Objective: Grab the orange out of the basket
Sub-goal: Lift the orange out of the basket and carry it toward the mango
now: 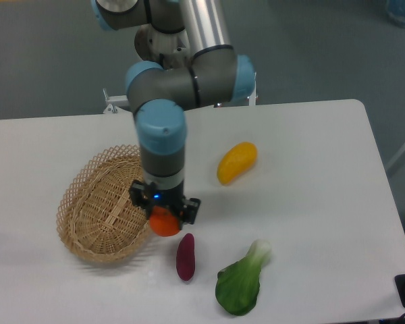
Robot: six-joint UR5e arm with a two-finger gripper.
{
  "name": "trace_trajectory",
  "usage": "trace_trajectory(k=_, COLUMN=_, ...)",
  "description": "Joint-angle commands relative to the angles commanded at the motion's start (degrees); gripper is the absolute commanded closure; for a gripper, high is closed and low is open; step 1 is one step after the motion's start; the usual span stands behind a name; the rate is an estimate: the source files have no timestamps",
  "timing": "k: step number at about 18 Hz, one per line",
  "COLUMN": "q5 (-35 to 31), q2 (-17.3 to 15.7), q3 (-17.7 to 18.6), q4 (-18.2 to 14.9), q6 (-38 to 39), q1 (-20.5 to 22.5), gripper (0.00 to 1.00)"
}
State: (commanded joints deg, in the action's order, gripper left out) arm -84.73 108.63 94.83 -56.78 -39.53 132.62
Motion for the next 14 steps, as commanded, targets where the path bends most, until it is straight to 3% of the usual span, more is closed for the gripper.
trace_trajectory(k=4, q5=-0.1, q2=-1.2, q3=0.0, q4=-4.9, q6=-9.1, q1=4.7, gripper=0.66)
trace_trajectory(k=14, q5=-2.3, q2=-1.5, q3=-1.1, q4=-5.2, q6=-25.7, q1=13.6, gripper=0.68)
